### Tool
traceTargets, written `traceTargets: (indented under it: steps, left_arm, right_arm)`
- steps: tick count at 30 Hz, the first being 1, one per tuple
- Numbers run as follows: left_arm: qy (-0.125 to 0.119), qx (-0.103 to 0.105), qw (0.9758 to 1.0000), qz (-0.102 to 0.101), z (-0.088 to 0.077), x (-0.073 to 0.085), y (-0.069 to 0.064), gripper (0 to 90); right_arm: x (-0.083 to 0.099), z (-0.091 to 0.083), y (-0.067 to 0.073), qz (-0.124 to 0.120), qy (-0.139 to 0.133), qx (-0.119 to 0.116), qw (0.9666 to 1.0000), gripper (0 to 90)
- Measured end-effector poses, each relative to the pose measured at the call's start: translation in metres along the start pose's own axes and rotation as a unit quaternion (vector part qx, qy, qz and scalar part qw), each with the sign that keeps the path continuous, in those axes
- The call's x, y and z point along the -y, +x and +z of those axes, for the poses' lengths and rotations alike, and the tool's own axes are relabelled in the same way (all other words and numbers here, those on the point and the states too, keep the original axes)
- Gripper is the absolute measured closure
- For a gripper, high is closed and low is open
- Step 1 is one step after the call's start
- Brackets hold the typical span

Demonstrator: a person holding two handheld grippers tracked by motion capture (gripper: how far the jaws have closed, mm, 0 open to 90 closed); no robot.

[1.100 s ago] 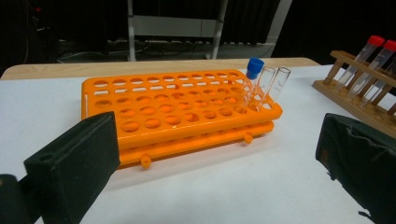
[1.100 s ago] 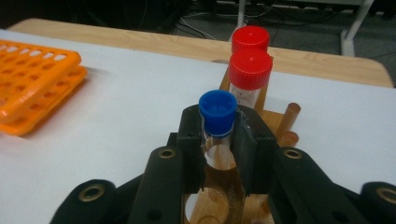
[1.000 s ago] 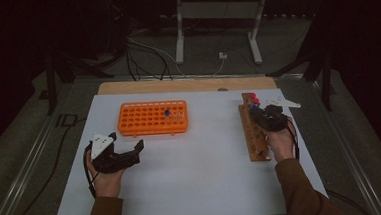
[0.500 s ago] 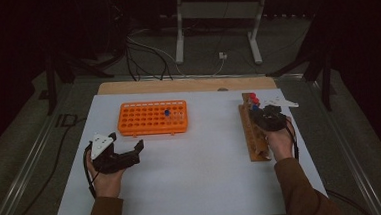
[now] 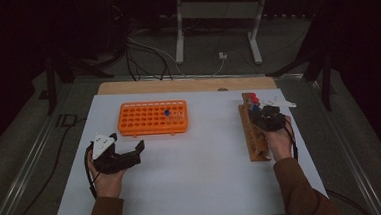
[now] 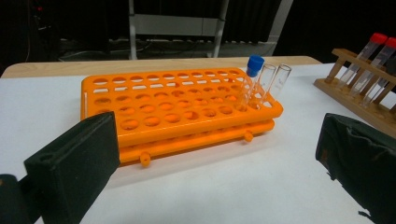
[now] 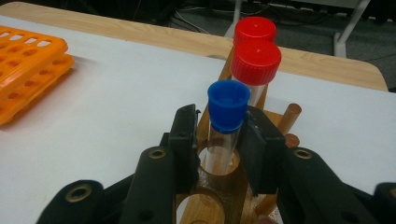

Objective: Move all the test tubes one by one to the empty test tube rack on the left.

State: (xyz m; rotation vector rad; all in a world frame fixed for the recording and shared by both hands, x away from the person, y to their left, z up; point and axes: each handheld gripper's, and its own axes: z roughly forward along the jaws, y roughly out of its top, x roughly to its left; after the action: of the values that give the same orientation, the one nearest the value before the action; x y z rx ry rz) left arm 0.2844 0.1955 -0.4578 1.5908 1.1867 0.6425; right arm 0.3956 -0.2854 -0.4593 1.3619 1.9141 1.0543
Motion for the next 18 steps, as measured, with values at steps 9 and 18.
traceTargets:
  steps: [9,18]
  left_arm:
    - [0.003,-0.001,1.0,0.001,0.0,0.0,0.0,0.5]
    - [0.005,-0.001,1.0,0.002,0.001,0.001,0.0,0.5]
  right_arm:
    - [0.001,-0.002,0.001,0.0,-0.002,0.005,1.0,77.0]
    - [-0.006,-0.022,0.002,-0.011,-0.032,0.005,0.9994,77.3]
